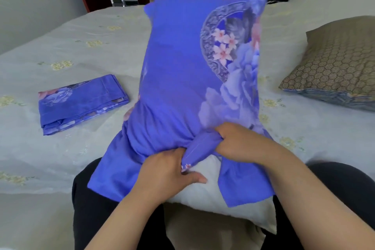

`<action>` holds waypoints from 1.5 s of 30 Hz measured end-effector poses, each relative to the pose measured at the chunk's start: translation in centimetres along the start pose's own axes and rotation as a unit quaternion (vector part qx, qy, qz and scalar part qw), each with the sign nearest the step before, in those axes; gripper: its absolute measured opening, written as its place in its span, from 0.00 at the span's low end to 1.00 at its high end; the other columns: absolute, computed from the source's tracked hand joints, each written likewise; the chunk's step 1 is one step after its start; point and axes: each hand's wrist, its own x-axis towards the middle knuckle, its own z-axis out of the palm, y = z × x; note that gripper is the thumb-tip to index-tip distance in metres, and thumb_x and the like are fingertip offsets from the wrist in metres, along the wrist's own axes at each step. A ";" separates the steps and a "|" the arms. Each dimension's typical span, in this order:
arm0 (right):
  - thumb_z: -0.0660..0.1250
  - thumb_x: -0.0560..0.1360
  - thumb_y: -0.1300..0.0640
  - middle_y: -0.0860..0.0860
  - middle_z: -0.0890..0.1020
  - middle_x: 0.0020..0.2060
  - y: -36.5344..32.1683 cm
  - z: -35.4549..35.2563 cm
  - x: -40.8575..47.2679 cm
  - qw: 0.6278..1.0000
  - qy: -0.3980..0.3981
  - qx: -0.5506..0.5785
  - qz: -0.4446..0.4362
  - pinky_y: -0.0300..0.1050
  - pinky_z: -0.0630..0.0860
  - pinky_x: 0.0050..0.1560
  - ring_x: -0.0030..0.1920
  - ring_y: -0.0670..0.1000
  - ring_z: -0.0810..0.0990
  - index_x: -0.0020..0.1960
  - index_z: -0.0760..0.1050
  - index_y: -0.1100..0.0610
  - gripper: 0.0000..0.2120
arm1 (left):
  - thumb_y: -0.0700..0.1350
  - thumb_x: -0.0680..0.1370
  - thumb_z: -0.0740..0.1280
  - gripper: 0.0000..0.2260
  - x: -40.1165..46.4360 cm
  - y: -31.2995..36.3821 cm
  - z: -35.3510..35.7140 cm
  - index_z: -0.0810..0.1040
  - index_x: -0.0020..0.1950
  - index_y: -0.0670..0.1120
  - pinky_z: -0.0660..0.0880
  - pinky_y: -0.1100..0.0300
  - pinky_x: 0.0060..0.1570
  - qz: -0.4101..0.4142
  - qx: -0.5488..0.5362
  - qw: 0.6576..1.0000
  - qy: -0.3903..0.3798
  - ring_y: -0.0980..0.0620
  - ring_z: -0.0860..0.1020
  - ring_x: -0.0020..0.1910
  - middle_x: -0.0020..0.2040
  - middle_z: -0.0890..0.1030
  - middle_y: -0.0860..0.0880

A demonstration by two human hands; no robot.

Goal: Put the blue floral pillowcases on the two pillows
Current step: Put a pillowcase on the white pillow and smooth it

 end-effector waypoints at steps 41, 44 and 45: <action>0.56 0.60 0.69 0.58 0.79 0.42 11.9 2.4 -6.2 0.788 0.601 -0.080 0.108 0.52 0.67 0.47 0.47 0.60 0.73 0.39 0.81 0.60 0.16 | 0.38 0.64 0.57 0.03 12.0 1.2 1.7 0.67 0.33 0.45 0.55 0.57 0.35 0.185 0.041 0.940 0.282 0.46 0.67 0.31 0.30 0.69 0.47; 0.55 0.60 0.67 0.53 0.79 0.38 12.0 2.1 -5.9 0.852 0.479 -0.098 0.188 0.51 0.69 0.46 0.44 0.61 0.76 0.36 0.80 0.55 0.16 | 0.36 0.63 0.56 0.05 11.2 1.4 1.7 0.68 0.34 0.44 0.58 0.56 0.34 0.229 0.056 0.928 0.288 0.46 0.65 0.32 0.31 0.69 0.46; 0.55 0.63 0.66 0.51 0.79 0.39 11.6 2.0 -5.8 0.898 0.351 -0.104 0.243 0.51 0.71 0.48 0.47 0.60 0.78 0.38 0.79 0.52 0.16 | 0.36 0.62 0.57 0.06 10.8 1.3 1.9 0.69 0.35 0.45 0.58 0.56 0.34 0.238 0.069 0.929 0.276 0.46 0.65 0.33 0.32 0.70 0.46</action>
